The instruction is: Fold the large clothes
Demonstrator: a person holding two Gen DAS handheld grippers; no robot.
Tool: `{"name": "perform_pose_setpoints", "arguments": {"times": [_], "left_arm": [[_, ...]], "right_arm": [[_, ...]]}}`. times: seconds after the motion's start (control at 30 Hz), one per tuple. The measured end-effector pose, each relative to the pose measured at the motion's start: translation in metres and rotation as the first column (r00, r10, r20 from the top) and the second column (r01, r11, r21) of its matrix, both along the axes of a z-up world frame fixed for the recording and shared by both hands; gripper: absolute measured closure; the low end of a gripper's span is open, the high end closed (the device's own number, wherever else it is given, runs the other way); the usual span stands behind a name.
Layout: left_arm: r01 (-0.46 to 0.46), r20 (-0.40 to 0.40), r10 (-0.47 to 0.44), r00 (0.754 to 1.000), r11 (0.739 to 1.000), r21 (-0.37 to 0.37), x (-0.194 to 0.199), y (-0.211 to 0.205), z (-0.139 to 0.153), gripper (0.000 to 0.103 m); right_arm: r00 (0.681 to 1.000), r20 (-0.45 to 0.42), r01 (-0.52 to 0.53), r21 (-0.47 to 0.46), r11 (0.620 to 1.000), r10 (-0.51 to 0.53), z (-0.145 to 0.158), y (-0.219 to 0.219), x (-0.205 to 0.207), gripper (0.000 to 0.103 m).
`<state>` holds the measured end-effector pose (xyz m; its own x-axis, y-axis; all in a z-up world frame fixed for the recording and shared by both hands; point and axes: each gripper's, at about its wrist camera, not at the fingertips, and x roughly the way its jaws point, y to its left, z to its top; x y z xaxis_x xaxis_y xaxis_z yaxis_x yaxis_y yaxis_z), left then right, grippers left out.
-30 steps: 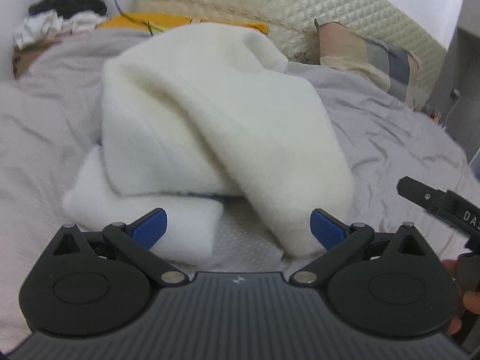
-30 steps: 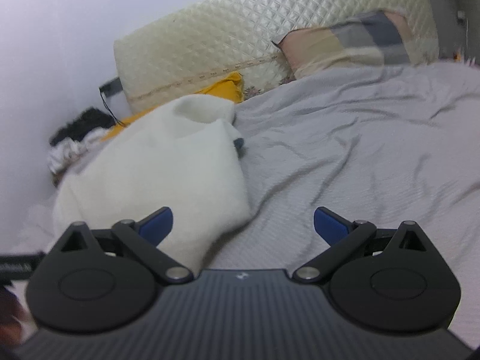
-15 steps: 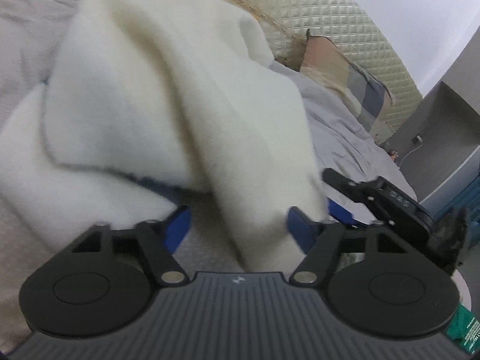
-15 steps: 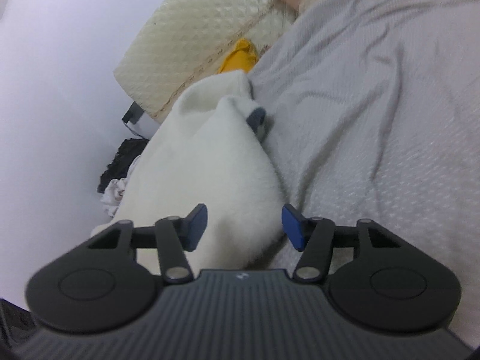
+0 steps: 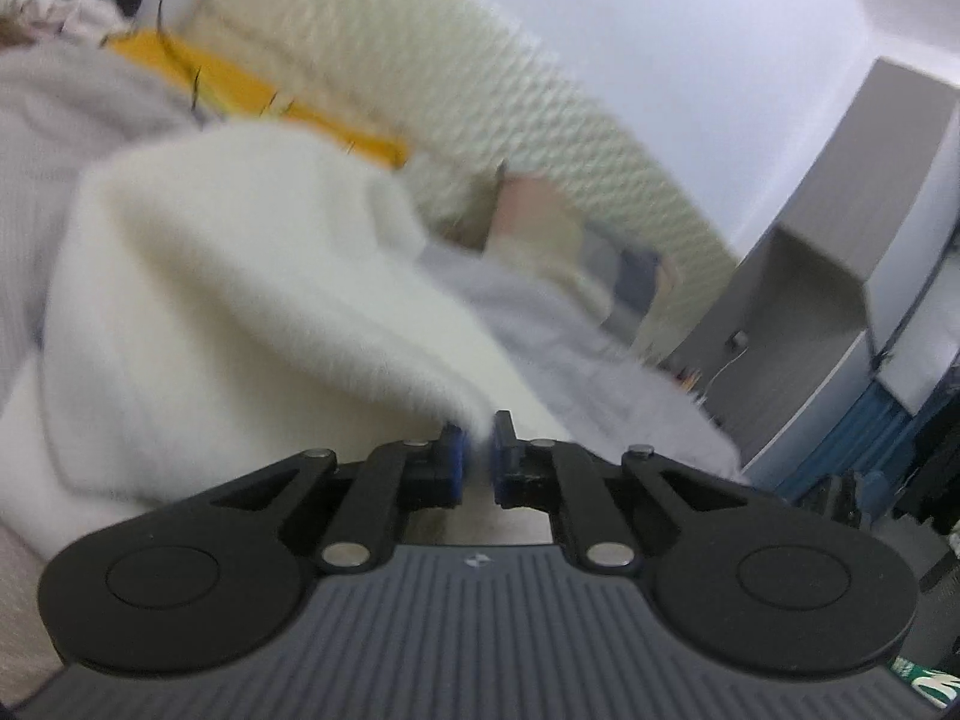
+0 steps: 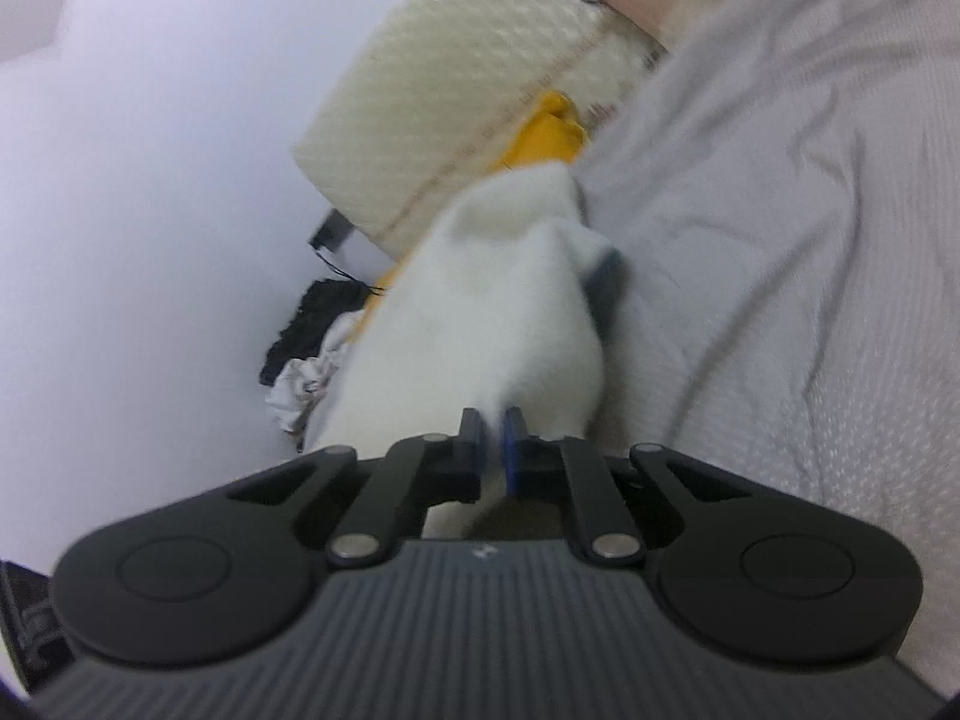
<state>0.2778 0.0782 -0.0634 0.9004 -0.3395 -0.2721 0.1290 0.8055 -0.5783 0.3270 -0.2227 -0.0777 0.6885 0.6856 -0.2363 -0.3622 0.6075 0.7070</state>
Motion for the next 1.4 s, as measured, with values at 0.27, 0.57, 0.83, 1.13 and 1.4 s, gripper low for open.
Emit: {"name": "perform_pose_setpoints", "arguments": {"times": [0.27,0.57,0.83,1.13,1.4], "left_arm": [[0.001,0.138,0.009,0.990,0.997,-0.076,-0.093,0.023,0.050,0.095],[0.096,0.256,-0.080,0.963,0.994,-0.051,-0.206,0.021,0.094,0.095],[0.153,0.162,-0.150,0.975,0.988,-0.004,-0.247,0.002,0.069,0.095],[0.120,-0.051,-0.116,0.992,0.989,0.081,-0.162,-0.027,0.015,0.095],[0.089,-0.151,-0.062,0.987,0.980,0.176,-0.069,-0.042,-0.024,0.091]], "right_arm": [[0.994,0.112,-0.010,-0.048,0.999,0.016,0.060,-0.005,-0.079,0.095],[0.975,0.222,0.015,-0.108,0.994,0.010,0.096,-0.027,-0.175,0.095],[0.984,0.176,0.016,-0.222,0.975,0.024,0.077,-0.039,-0.209,0.095],[0.997,-0.050,0.038,-0.291,0.956,-0.055,0.022,-0.024,-0.156,0.095],[0.974,-0.186,0.070,-0.281,0.957,-0.126,-0.023,-0.028,-0.109,0.093]]}}
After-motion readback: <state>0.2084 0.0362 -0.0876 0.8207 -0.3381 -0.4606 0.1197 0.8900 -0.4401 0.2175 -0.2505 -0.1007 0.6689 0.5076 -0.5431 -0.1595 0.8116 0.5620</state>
